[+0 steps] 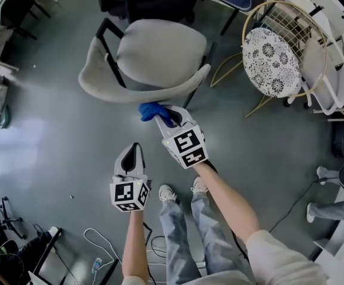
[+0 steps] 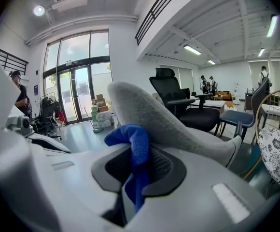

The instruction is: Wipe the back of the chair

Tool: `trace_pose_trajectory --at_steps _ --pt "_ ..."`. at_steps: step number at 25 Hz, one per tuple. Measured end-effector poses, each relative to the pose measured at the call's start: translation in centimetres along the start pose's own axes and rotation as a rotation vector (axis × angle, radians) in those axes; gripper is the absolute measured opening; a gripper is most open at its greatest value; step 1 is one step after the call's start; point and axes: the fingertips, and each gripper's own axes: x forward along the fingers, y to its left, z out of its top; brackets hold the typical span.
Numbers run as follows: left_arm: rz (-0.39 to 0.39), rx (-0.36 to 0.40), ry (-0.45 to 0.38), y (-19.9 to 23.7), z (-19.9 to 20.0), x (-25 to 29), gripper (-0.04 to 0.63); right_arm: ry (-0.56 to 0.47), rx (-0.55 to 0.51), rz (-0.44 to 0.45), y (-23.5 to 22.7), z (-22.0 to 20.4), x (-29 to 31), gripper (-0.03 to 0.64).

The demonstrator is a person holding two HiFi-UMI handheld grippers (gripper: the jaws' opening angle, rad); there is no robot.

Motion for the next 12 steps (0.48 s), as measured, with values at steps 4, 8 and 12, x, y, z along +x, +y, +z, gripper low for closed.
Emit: trace_pose_trajectory --at_steps 4,8,12 --pt "0.000 0.002 0.006 -0.2 -0.1 0.9 0.005 0.019 -0.007 -0.001 -1.4 -0.4 -0.2 0.046" --pt "-0.006 0.009 0.005 -0.6 0.4 1.8 0.005 0.032 -0.014 -0.018 -3.0 -1.2 -0.9 0.046" --pt "-0.015 0.017 0.007 -0.9 0.8 2.7 0.005 0.035 -0.021 -0.035 -4.7 -1.5 -1.3 0.046"
